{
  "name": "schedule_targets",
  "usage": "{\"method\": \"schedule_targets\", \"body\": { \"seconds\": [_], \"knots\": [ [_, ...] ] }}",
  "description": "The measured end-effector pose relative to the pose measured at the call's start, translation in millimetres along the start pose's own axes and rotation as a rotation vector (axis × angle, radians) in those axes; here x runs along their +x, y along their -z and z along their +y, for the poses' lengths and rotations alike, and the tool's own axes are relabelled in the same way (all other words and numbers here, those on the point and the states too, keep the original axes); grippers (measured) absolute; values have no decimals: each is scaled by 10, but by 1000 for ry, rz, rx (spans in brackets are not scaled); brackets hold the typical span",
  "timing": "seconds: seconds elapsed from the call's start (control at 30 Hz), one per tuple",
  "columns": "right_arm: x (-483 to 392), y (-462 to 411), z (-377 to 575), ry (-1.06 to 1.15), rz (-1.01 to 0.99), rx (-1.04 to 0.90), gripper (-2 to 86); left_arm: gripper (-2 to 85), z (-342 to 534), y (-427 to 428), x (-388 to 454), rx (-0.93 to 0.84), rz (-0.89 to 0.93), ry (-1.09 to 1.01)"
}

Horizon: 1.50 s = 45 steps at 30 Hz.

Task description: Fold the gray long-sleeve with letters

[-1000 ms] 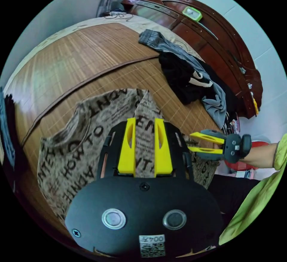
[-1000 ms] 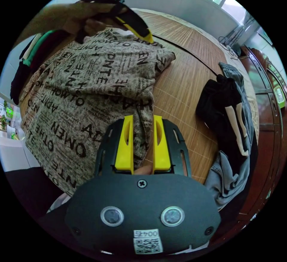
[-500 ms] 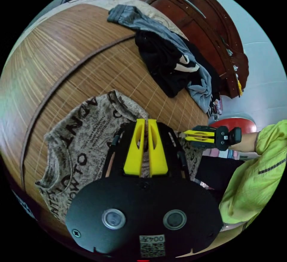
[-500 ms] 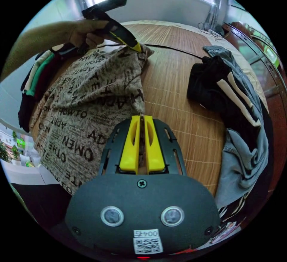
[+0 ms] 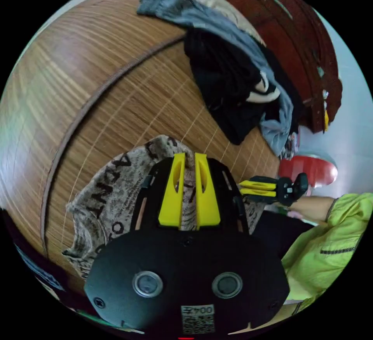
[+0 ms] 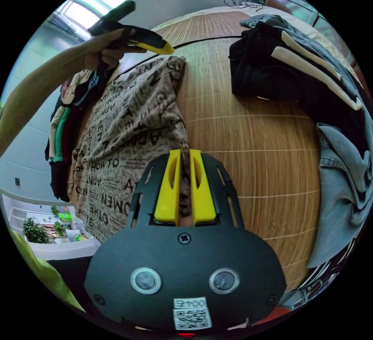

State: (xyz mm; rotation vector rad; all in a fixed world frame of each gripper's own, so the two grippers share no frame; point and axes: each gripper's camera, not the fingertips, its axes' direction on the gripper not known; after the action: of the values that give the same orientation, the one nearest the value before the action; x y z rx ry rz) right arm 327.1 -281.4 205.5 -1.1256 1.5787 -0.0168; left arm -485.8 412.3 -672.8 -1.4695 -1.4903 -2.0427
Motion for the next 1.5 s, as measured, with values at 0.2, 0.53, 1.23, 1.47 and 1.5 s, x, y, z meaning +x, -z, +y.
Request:
{"method": "schedule_targets", "body": {
  "seconds": [0.2, 0.53, 1.23, 1.47, 1.5],
  "knots": [
    [180, 375, -215, -128, 2, 68, 90, 61, 1389, 565, 296, 430, -193, 175],
    [-149, -97, -1927, -86, -11, -75, 107, 8, 3471, -198, 993, 308, -566, 474],
    [-1546, -715, -627, 595, 328, 4, 59, 34, 5136, 314, 287, 376, -515, 671],
    [-1872, -360, -876, 498, 238, 117, 74, 78, 5730, 863, 335, 507, -444, 705],
    [-1897, -406, -892, 501, 245, 114, 69, 76, 5873, 946, 365, 516, -437, 712]
  ]
}}
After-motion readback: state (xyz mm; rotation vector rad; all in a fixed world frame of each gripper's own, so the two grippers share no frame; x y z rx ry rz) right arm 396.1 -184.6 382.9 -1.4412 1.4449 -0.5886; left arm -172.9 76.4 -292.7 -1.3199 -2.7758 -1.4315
